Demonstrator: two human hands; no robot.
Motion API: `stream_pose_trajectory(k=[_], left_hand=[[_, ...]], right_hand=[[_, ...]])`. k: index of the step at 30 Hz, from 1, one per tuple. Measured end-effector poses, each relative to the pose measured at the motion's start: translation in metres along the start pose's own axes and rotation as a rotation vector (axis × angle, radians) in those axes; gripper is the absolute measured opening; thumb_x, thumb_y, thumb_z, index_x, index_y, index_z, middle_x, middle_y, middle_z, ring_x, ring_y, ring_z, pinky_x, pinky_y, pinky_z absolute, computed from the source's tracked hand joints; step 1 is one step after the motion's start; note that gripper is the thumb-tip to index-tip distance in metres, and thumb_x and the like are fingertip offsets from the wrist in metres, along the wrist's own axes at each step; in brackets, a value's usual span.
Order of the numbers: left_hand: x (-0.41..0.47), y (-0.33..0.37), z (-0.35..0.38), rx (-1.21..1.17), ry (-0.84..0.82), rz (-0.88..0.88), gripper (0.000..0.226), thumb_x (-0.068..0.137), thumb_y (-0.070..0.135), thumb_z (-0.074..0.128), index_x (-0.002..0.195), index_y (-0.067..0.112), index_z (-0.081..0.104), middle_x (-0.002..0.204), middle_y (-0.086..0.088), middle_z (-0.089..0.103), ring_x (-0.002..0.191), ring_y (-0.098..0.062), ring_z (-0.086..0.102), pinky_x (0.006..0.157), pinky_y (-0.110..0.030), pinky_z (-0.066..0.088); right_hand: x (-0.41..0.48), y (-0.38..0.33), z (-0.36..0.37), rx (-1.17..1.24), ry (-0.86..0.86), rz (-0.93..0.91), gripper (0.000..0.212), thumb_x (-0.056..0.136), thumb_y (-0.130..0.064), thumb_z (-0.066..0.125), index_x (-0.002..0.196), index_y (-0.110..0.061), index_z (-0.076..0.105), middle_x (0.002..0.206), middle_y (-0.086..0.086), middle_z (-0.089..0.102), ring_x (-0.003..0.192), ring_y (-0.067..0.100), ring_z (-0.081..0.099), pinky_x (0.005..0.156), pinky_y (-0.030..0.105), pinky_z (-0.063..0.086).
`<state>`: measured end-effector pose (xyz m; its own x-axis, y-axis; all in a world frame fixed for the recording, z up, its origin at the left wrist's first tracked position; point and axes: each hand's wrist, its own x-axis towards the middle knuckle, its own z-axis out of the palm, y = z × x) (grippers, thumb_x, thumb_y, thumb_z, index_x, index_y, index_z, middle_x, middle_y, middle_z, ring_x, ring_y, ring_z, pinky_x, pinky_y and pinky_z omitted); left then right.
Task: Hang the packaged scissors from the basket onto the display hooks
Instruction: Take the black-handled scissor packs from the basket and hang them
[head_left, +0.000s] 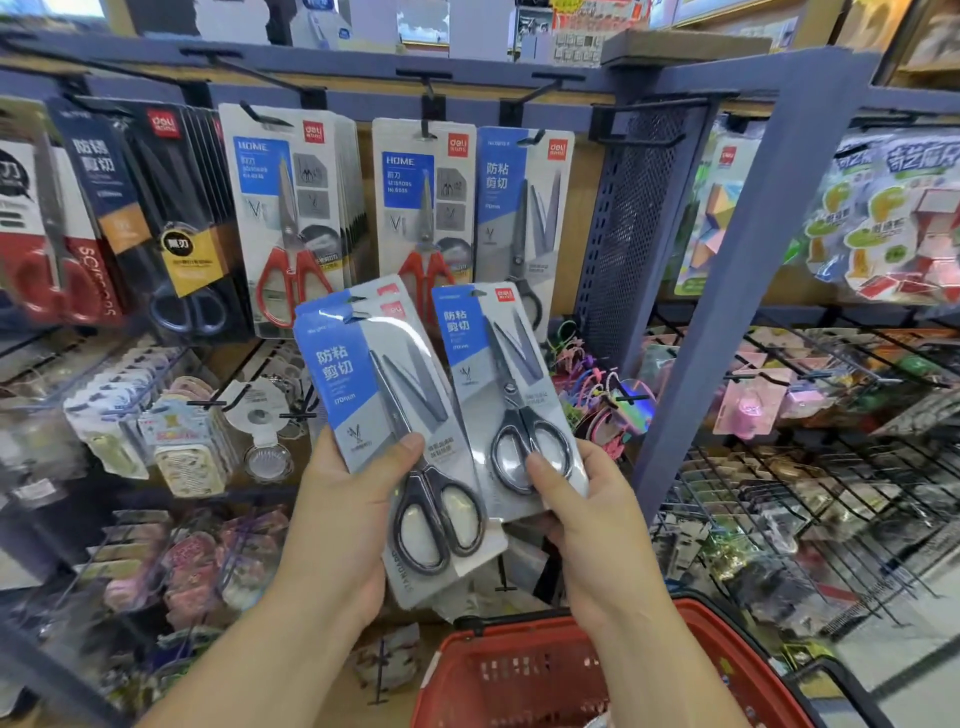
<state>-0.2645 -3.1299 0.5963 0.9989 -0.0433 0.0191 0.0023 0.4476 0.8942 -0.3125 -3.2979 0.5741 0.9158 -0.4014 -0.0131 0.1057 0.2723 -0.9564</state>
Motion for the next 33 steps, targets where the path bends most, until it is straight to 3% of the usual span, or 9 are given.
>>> stream_pose_trajectory(k=[3, 5, 9, 16, 22, 26, 29, 33], left_hand=[[0.005, 0.004, -0.006, 0.036, -0.015, 0.025, 0.043, 0.096, -0.003, 0.063, 0.134, 0.018, 0.063, 0.122, -0.003, 0.078, 0.112, -0.026, 0.075, 0.091, -0.039, 0.060], [0.008, 0.007, -0.008, 0.035, -0.024, 0.027, 0.042, 0.096, 0.000, 0.064, 0.134, 0.019, 0.064, 0.123, -0.004, 0.077, 0.112, -0.028, 0.074, 0.092, -0.043, 0.057], [0.012, 0.014, -0.006, 0.005, -0.033, 0.032, 0.041, 0.095, 0.007, 0.064, 0.133, 0.022, 0.065, 0.123, -0.003, 0.077, 0.112, -0.028, 0.074, 0.093, -0.045, 0.059], [0.014, 0.022, 0.005, -0.049, -0.087, 0.046, 0.038, 0.093, 0.008, 0.064, 0.128, 0.022, 0.066, 0.118, -0.003, 0.079, 0.102, -0.023, 0.078, 0.078, -0.034, 0.065], [0.015, 0.024, 0.003, -0.038, -0.090, 0.063, 0.050, 0.085, 0.016, 0.067, 0.134, 0.017, 0.064, 0.122, -0.006, 0.078, 0.105, -0.026, 0.076, 0.087, -0.039, 0.064], [0.017, 0.023, 0.002, -0.052, -0.078, 0.052, 0.045, 0.093, 0.012, 0.063, 0.137, 0.018, 0.064, 0.125, -0.005, 0.076, 0.112, -0.028, 0.074, 0.093, -0.042, 0.062], [0.016, 0.024, 0.003, -0.068, -0.081, 0.040, 0.044, 0.094, 0.011, 0.063, 0.137, 0.019, 0.064, 0.127, -0.005, 0.076, 0.117, -0.031, 0.072, 0.099, -0.048, 0.060], [0.012, 0.025, 0.007, -0.095, -0.106, 0.021, 0.044, 0.085, 0.015, 0.067, 0.128, 0.023, 0.068, 0.121, -0.002, 0.078, 0.107, -0.025, 0.076, 0.087, -0.040, 0.065]], right_hand=[[0.005, -0.001, -0.010, 0.007, -0.013, -0.007, 0.021, 0.097, -0.020, 0.070, 0.118, -0.023, 0.066, 0.107, 0.005, 0.076, 0.087, 0.025, 0.071, 0.061, 0.036, 0.057], [0.010, -0.008, -0.011, 0.042, -0.018, -0.063, 0.023, 0.095, -0.018, 0.069, 0.117, -0.021, 0.063, 0.104, 0.005, 0.075, 0.082, 0.022, 0.069, 0.051, 0.030, 0.052], [0.027, -0.033, -0.005, 0.126, -0.058, -0.205, 0.028, 0.085, -0.019, 0.069, 0.111, -0.017, 0.059, 0.103, 0.006, 0.074, 0.084, 0.026, 0.072, 0.058, 0.032, 0.062], [0.060, -0.061, 0.012, 0.070, 0.002, -0.279, 0.018, 0.101, -0.011, 0.064, 0.116, -0.017, 0.057, 0.102, 0.001, 0.074, 0.081, 0.020, 0.075, 0.057, 0.031, 0.057], [0.081, -0.058, 0.021, 0.086, 0.068, -0.217, 0.019, 0.101, -0.013, 0.066, 0.119, -0.013, 0.060, 0.116, 0.012, 0.073, 0.089, 0.023, 0.076, 0.061, 0.027, 0.060], [0.106, -0.057, 0.031, 0.021, 0.110, -0.148, 0.010, 0.101, -0.017, 0.067, 0.111, -0.016, 0.066, 0.112, 0.005, 0.074, 0.097, 0.021, 0.075, 0.069, 0.029, 0.062], [0.128, -0.053, 0.030, -0.149, 0.136, -0.117, 0.006, 0.097, -0.024, 0.072, 0.099, -0.019, 0.070, 0.098, 0.003, 0.074, 0.085, 0.017, 0.069, 0.069, 0.030, 0.056], [0.145, -0.045, 0.026, -0.229, 0.127, -0.081, 0.020, 0.095, -0.030, 0.075, 0.110, -0.016, 0.071, 0.105, 0.002, 0.075, 0.098, 0.021, 0.071, 0.075, 0.032, 0.060]])
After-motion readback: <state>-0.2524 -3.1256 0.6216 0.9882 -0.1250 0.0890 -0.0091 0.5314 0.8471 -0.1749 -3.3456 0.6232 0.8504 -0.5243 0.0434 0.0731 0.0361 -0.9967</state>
